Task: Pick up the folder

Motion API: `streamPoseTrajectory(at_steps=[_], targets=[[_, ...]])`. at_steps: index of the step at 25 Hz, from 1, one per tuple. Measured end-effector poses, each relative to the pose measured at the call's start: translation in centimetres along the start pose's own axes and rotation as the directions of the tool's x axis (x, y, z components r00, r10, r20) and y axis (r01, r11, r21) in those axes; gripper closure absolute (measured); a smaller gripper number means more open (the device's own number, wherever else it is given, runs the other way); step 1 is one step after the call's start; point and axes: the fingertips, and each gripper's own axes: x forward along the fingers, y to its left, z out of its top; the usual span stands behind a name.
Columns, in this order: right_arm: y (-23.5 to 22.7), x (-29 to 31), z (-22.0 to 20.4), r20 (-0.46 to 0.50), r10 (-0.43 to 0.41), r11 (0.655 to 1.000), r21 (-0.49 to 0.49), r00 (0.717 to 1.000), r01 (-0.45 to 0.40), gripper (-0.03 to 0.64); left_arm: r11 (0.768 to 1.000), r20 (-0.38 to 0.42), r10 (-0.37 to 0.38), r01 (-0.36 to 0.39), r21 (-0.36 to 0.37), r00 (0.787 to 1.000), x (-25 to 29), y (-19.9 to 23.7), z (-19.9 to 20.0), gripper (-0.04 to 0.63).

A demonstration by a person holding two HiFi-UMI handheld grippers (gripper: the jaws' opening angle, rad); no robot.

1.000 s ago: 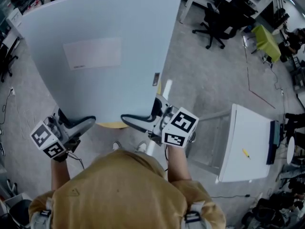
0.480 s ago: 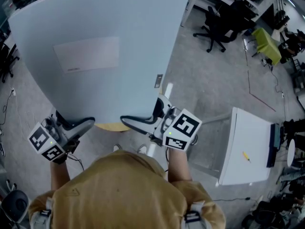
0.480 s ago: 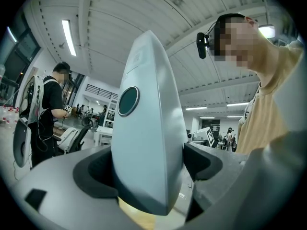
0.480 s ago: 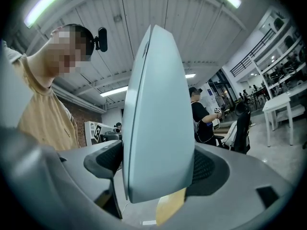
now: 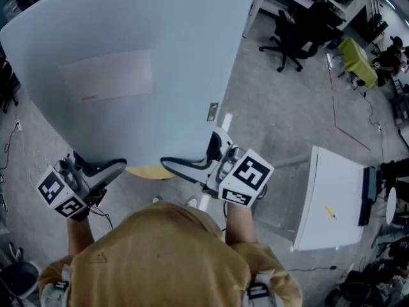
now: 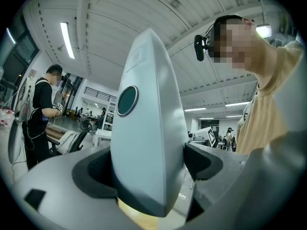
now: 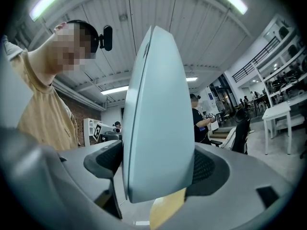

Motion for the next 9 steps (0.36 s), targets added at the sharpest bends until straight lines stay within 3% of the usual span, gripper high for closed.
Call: streamPoseTrajectory(at_steps=[9], targets=[[-0.30,0.03,-0.25,0.011,-0.011,1.000,-0.017,1.000,0.011,0.245,1.000,0.007,-0.010,0.009,0.015,1.000,0.34,0.30,-0.22,0.169]])
